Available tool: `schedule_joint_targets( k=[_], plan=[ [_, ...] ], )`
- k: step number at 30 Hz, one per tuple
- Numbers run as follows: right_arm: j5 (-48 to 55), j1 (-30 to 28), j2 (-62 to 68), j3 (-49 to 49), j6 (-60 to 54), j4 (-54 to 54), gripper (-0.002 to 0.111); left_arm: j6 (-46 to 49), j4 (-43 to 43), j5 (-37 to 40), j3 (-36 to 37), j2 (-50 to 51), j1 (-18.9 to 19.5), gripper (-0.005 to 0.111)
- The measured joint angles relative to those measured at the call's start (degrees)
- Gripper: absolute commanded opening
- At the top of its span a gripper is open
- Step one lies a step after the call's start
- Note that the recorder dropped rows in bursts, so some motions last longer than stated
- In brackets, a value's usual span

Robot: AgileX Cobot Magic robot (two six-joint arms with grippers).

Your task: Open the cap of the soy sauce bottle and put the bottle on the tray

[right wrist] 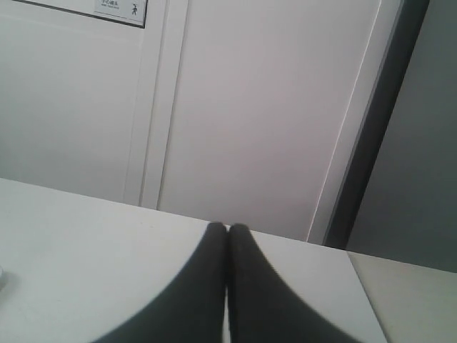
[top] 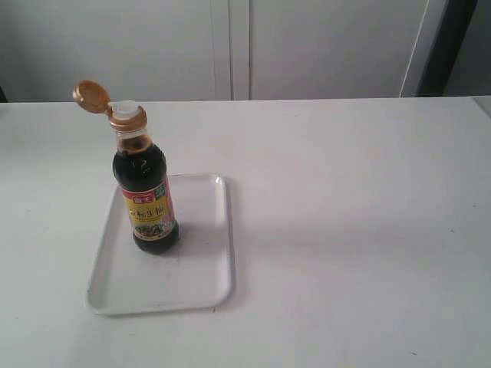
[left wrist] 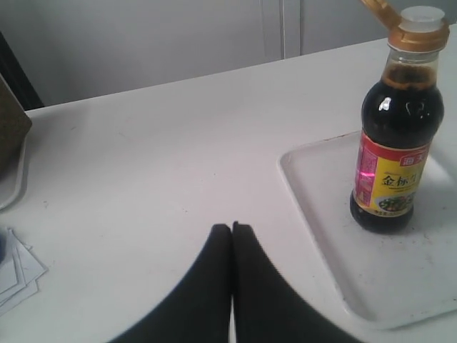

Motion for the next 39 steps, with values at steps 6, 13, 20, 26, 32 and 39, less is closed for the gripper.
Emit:
schedule_joint_targets(
  k=[6, 13, 20, 26, 32, 39],
  plan=[
    [0.0, -0.1, 0.0, 0.0, 0.0, 0.1, 0.000, -1.2, -0.6, -0.5, 4.1, -4.1, 0.0, 0.000],
    [0.0, -0.1, 0.0, 0.0, 0.0, 0.2, 0.000, -1.5, 0.0, -0.7, 10.0, -8.9, 0.1, 0.000],
    [0.0, -0.1, 0.0, 0.0, 0.0, 0.2, 0.000, -2.7, 0.0, -3.2, 17.4, -10.3, 0.1, 0.000],
    [0.0, -0.1, 0.0, 0.0, 0.0, 0.5, 0.000, -4.5, -0.9, -4.3, 23.0, -13.3, 0.1, 0.000],
    [0.0, -0.1, 0.0, 0.0, 0.0, 0.6, 0.000, -4.5, -2.1, -6.1, 24.8, -13.4, 0.1, 0.000],
    [0.0, -0.1, 0.0, 0.0, 0.0, 0.6, 0.000, -4.5, -2.2, -9.0, 24.9, -13.4, 0.1, 0.000]
  ],
)
